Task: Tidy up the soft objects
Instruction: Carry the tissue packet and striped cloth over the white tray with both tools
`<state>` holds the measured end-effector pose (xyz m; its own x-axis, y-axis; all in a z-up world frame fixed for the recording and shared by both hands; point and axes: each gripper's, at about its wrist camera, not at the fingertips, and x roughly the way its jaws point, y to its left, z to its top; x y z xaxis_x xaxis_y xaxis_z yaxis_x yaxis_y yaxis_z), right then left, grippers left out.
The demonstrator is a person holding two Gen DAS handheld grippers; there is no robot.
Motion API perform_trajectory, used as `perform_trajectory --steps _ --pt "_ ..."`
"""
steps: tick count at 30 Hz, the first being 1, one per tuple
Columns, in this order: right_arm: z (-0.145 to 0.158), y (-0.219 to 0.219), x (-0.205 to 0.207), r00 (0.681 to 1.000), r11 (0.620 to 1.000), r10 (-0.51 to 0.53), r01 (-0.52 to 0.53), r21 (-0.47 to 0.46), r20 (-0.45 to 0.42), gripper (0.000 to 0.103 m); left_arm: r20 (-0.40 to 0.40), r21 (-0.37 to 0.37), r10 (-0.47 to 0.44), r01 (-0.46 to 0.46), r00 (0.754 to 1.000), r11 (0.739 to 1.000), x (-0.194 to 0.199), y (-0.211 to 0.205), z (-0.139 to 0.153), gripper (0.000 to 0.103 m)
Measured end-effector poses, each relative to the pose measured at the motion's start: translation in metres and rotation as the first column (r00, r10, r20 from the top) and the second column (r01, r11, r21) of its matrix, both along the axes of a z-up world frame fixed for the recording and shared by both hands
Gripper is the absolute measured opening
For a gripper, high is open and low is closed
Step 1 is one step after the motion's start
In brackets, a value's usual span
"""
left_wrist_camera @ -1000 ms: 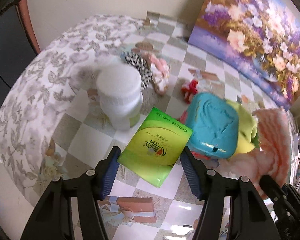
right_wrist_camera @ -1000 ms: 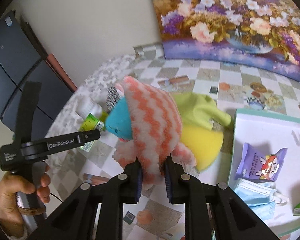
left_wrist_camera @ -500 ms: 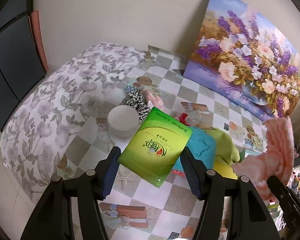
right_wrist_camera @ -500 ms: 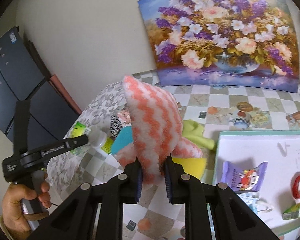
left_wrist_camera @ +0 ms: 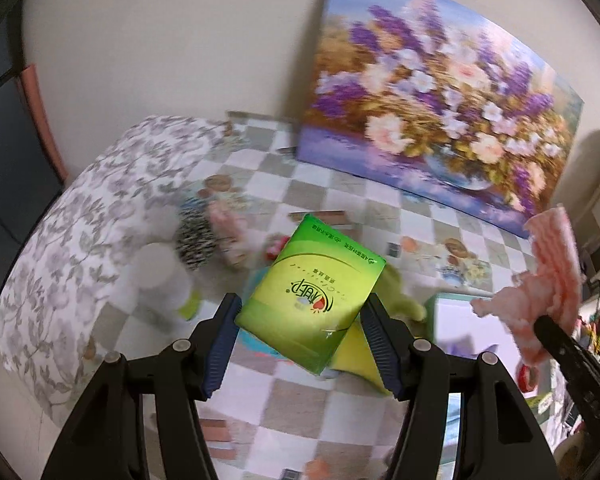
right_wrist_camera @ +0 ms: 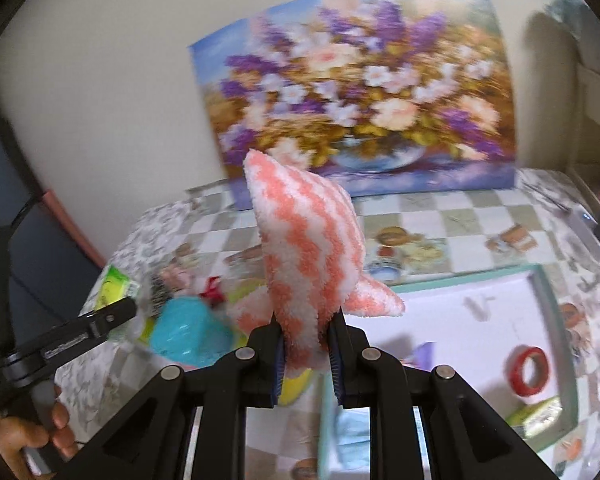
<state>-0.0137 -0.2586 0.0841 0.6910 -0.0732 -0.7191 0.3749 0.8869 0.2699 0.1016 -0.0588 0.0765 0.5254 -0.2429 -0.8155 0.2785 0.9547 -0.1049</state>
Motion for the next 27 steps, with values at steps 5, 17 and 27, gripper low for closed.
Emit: perform_trajectory --steps 5,17,27 --pt "-0.015 -0.043 -0.011 0.989 0.991 -0.133 0.133 0.000 -0.071 0.020 -0.006 0.015 -0.080 0.081 0.997 0.997 -0.005 -0.044 0.003 0.063" --pt "-0.058 -0.136 -0.050 0.910 0.933 -0.351 0.359 -0.006 -0.218 0.020 -0.040 0.076 -0.314 0.317 0.948 0.945 -0.037 -0.170 -0.023 0.063" --pt "-0.076 -0.172 -0.062 0.867 0.905 -0.414 0.426 -0.020 -0.276 0.020 -0.091 0.097 -0.465 0.472 0.881 0.876 -0.066 -0.242 -0.062 0.063"
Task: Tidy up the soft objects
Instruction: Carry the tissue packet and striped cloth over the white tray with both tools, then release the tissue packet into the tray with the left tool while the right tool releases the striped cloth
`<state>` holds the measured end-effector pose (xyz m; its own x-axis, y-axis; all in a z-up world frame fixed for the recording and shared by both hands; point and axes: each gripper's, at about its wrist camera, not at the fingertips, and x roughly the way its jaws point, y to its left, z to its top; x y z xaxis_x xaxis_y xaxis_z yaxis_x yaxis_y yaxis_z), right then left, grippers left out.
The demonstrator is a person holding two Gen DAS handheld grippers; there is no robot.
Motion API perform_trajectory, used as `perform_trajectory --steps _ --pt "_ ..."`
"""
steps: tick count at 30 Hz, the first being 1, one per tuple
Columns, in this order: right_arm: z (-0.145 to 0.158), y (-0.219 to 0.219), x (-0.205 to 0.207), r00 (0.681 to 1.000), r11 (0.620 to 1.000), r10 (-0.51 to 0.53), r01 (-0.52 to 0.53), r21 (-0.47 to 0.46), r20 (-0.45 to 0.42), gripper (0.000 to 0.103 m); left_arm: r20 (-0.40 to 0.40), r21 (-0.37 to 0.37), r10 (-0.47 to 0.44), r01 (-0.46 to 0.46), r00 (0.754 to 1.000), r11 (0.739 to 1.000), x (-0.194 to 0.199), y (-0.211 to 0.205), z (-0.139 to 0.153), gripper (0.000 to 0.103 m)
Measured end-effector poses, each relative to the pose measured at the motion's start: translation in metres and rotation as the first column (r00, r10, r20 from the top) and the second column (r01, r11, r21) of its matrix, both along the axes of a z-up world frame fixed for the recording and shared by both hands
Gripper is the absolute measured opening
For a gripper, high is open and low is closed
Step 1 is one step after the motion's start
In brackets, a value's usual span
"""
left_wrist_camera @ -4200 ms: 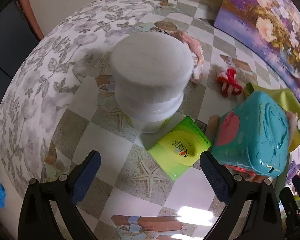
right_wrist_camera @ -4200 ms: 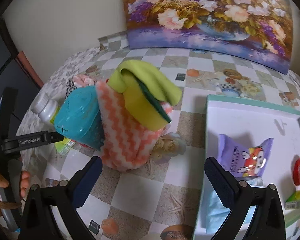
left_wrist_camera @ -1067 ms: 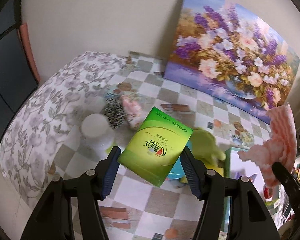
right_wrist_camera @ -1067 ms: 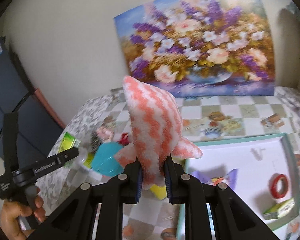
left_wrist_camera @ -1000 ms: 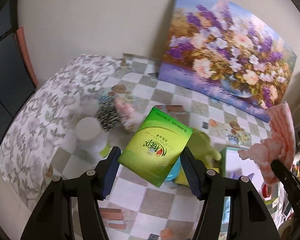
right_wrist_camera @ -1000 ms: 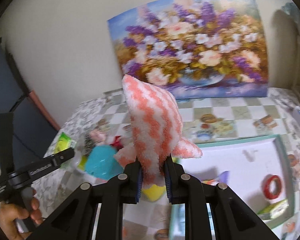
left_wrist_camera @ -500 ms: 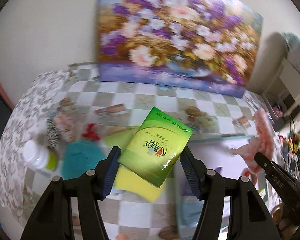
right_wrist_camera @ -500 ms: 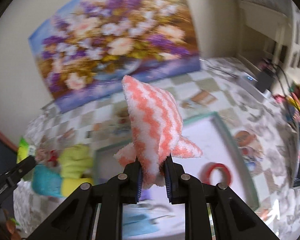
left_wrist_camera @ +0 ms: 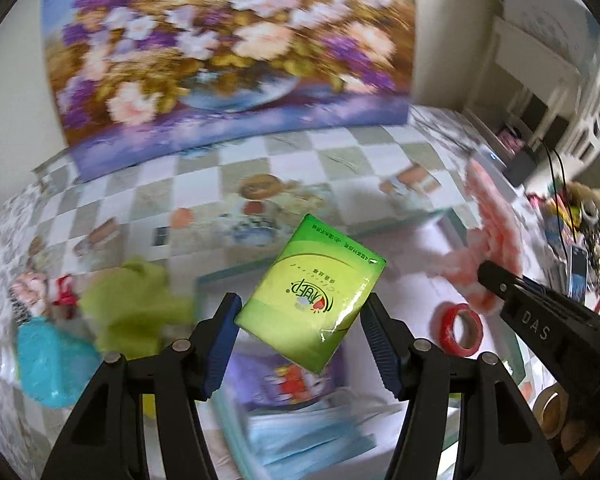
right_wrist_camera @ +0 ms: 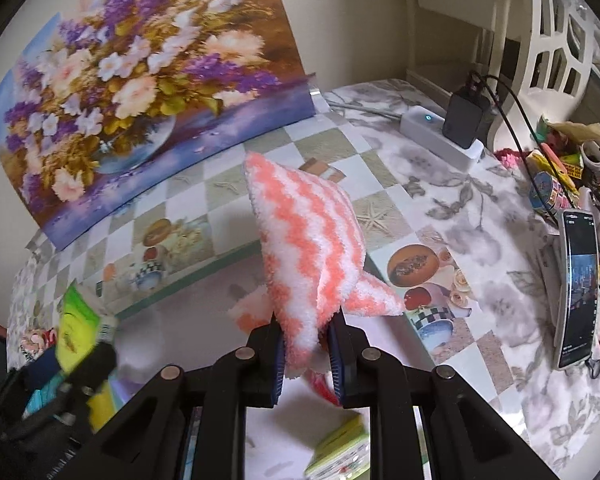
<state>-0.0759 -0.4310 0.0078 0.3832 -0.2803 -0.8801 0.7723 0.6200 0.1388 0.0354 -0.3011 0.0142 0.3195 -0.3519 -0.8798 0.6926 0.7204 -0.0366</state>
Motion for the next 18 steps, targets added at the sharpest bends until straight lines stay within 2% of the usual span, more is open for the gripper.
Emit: perform_trajectory --steps 9,15,18 --pt "-0.021 -0.014 -0.003 0.998 1.000 -0.009 0.011 0.024 -0.057 0.022 -0.046 0.037 -0.063 0.065 0.997 0.997 -0.012 -0.032 -0.036 0.063" --pt "-0.035 -0.016 -0.004 0.996 0.998 -0.003 0.009 0.060 -0.092 0.023 -0.081 0.060 -0.062 0.067 0.995 0.996 -0.011 -0.037 -0.054 0.063" --pt "-0.033 -0.015 -0.005 0.996 0.998 0.000 0.005 0.063 -0.091 0.025 -0.097 0.078 -0.056 0.064 0.994 0.995 -0.010 -0.036 -0.057 0.064"
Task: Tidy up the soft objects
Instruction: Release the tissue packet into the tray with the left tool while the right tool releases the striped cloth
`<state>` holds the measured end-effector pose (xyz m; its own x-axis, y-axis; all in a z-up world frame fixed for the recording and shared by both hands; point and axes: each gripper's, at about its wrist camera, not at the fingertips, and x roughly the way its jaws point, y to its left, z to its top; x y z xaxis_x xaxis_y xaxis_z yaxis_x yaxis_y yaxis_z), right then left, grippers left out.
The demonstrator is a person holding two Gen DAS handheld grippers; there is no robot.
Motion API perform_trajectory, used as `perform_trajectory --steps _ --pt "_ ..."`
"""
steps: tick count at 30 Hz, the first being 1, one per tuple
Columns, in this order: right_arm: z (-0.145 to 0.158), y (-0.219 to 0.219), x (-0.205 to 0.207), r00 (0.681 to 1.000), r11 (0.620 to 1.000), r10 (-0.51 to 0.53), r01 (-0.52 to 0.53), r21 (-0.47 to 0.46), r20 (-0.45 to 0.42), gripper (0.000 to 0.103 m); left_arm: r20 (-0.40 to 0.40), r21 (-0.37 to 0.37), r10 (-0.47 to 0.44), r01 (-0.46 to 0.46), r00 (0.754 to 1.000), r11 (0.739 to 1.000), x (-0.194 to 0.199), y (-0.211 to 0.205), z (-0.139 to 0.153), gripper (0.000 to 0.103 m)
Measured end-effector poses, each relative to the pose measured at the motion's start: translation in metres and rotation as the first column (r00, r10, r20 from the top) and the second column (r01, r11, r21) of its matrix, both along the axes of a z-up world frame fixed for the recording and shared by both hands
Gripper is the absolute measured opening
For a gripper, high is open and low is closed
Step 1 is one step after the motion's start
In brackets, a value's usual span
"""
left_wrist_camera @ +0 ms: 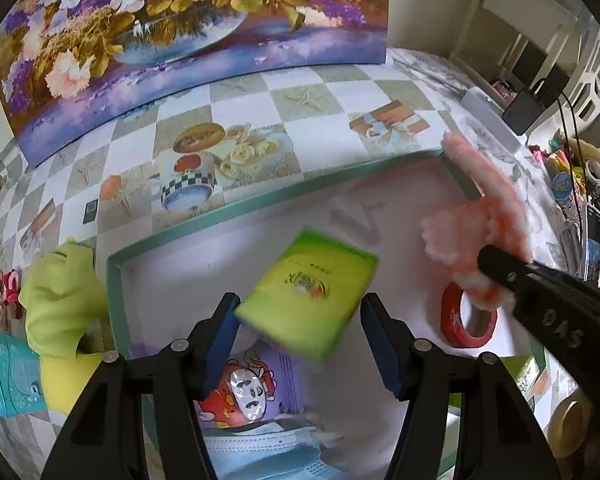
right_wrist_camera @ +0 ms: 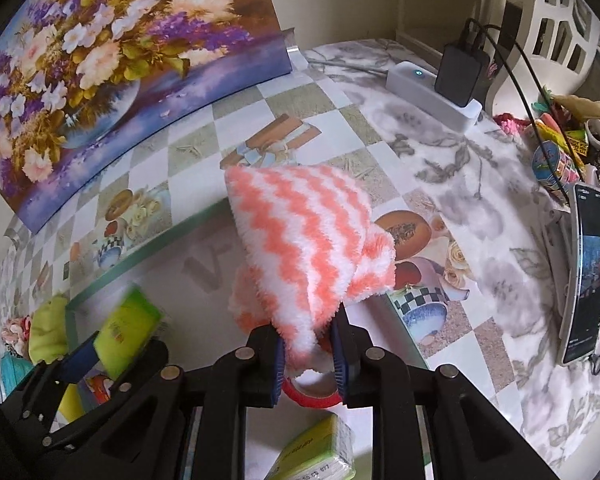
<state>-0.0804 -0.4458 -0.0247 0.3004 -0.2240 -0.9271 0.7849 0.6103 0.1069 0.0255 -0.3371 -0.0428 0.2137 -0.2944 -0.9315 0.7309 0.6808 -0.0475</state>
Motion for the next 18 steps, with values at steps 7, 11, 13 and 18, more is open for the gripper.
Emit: perform_trajectory --steps 7,11,13,18 --pt "0.027 0.003 -0.001 0.999 0.999 0.012 -0.011 -0.046 0.030 0.041 -0.001 -0.042 0.024 -0.024 1.000 0.999 0.007 0.008 0.023 0.078" --pt "0.040 0.004 -0.003 0.999 0.998 0.013 -0.011 -0.057 0.051 0.041 0.014 -0.044 0.072 -0.071 0.997 0.996 0.015 0.018 0.039 0.078" --pt "0.048 0.005 -0.005 0.998 0.998 0.013 -0.009 -0.066 0.058 0.042 0.022 -0.043 0.099 -0.098 0.995 0.994 0.021 0.025 0.045 0.079" --pt "0.064 0.009 -0.007 0.998 0.996 0.031 -0.025 -0.090 0.061 0.052 0.039 -0.052 0.164 -0.162 0.986 0.985 0.036 0.042 0.055 0.091"
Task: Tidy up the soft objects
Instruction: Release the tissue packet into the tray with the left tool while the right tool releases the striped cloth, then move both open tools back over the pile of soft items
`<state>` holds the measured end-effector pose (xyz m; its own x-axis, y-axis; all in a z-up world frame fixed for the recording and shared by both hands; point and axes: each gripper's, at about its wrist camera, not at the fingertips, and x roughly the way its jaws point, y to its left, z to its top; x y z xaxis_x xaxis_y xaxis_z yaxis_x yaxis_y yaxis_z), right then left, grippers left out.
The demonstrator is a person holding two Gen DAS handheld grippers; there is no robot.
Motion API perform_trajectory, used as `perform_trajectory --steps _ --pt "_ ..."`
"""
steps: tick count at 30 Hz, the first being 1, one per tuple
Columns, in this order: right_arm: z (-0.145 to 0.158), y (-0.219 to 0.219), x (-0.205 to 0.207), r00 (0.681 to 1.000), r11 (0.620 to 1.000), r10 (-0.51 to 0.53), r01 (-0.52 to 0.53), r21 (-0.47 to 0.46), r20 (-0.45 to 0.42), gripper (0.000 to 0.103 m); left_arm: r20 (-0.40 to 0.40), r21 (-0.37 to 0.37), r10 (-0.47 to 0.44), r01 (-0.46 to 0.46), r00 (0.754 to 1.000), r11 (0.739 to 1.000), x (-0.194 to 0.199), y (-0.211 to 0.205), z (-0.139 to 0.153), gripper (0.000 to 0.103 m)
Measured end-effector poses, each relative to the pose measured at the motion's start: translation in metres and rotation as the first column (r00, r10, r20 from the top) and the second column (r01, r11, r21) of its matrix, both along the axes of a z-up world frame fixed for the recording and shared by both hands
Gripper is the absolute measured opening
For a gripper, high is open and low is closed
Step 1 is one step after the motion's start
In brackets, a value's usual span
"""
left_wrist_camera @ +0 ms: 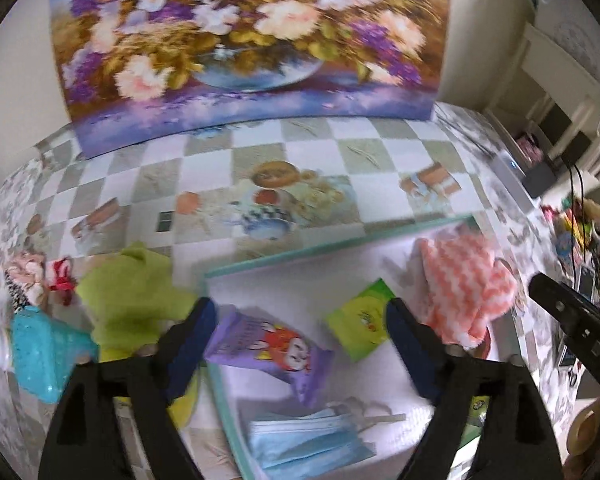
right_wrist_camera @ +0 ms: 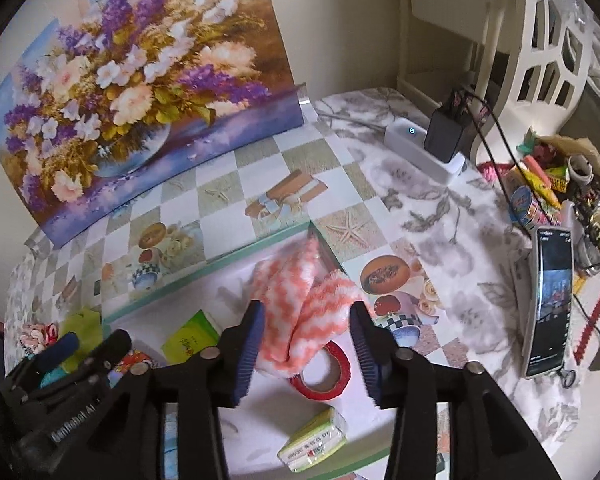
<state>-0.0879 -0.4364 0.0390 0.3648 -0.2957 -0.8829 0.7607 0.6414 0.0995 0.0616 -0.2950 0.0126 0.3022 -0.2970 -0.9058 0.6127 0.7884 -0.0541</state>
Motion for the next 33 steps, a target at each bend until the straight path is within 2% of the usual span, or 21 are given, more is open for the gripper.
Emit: perform_trajectory --steps 2,4,6,9,15,16,18,25,33 --pt "0.005 0.003 0.000 1.000 1.000 0.011 -0.011 -0.013 -0.004 0.055 0.000 -0.008 0.026 -0.026 1.000 1.000 0.006 0.007 0.003 0.091" --pt "0.010 0.007 0.001 1.000 0.999 0.024 -0.024 -0.024 -0.009 0.064 0.000 -0.012 0.057 -0.057 0.998 0.998 0.012 0.016 0.006 0.091" --pt "0.012 0.010 0.003 0.999 0.999 0.037 -0.038 -0.037 -0.011 0.067 0.003 -0.014 0.086 -0.086 0.996 0.996 0.019 0.025 0.008 0.093" --pt "0.012 0.015 0.005 0.998 0.998 0.051 -0.052 -0.043 -0.024 0.077 0.009 -0.018 0.119 -0.119 0.993 0.993 0.027 0.036 0.012 0.097" --pt "0.002 0.020 0.012 0.995 0.997 0.070 -0.072 -0.032 -0.071 0.080 0.024 -0.006 0.157 -0.157 0.987 0.988 0.040 0.055 0.016 0.098" --pt "0.000 0.021 0.013 0.994 0.997 0.069 -0.072 -0.031 -0.080 0.090 0.024 -0.003 0.161 -0.161 0.987 0.987 0.042 0.057 0.017 0.098" --pt "-0.004 0.023 0.015 0.992 0.997 0.071 -0.074 -0.031 -0.102 0.103 0.019 -0.005 0.176 -0.176 0.984 0.984 0.046 0.063 0.017 0.098" --pt "-0.005 0.034 0.022 0.991 0.995 0.088 -0.093 -0.039 -0.105 0.103 0.001 -0.008 0.201 -0.201 0.980 0.980 0.057 0.082 0.020 0.098" --pt "0.005 0.051 0.030 0.995 0.994 0.082 -0.086 -0.063 -0.064 0.103 -0.012 -0.032 0.229 -0.229 0.973 0.973 0.066 0.109 0.029 0.098"
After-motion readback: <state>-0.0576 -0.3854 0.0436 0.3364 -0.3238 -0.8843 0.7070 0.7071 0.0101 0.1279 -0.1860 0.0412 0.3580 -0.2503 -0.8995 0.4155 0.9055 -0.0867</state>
